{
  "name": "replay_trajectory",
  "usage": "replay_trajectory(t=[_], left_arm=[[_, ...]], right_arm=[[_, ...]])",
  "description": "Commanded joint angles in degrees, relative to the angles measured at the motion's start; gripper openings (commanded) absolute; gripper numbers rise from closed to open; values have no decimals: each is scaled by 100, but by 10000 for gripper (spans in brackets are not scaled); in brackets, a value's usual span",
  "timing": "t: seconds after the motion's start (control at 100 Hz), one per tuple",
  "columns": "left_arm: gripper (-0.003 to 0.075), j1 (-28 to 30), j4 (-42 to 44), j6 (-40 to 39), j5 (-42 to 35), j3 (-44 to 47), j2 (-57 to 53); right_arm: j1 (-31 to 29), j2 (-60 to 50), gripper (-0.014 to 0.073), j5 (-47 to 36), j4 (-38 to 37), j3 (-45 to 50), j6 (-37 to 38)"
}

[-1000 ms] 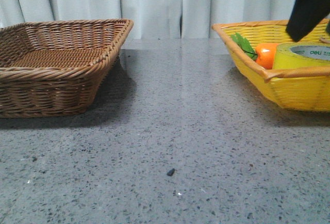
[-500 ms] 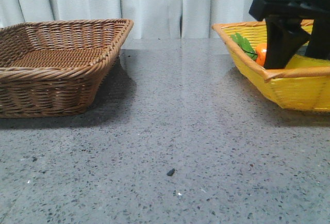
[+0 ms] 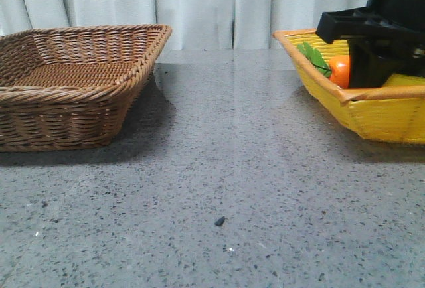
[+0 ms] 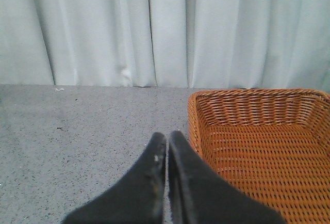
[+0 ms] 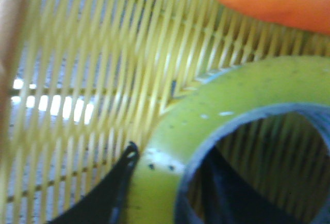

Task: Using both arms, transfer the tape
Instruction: 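Reach the right gripper into the yellow basket and grasp the yellow tape roll, then carry the tape roll out and set it upright on the table between baskets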

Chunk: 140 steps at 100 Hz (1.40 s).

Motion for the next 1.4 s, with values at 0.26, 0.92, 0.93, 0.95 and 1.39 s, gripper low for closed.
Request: replay_trajectory(t=[0.26, 0.92, 0.93, 0.95, 1.39], left_arm=[[-21, 1, -40, -45, -440, -212, 61], [-21, 1, -40, -45, -440, -212, 61], [-21, 1, -40, -45, -440, -212, 61], [-21, 1, -40, -45, -440, -212, 61], [-21, 1, -94, -45, -440, -212, 61]], right_arm=[[3, -179, -38, -107, -5, -182, -39], [388, -179, -38, 1706, -30, -2269, -39], [415, -179, -38, 1719, -30, -2295, -39], [501, -179, -38, 1763, -30, -2373, -39], [2424, 191, -38, 1518, 55, -2713, -39]])
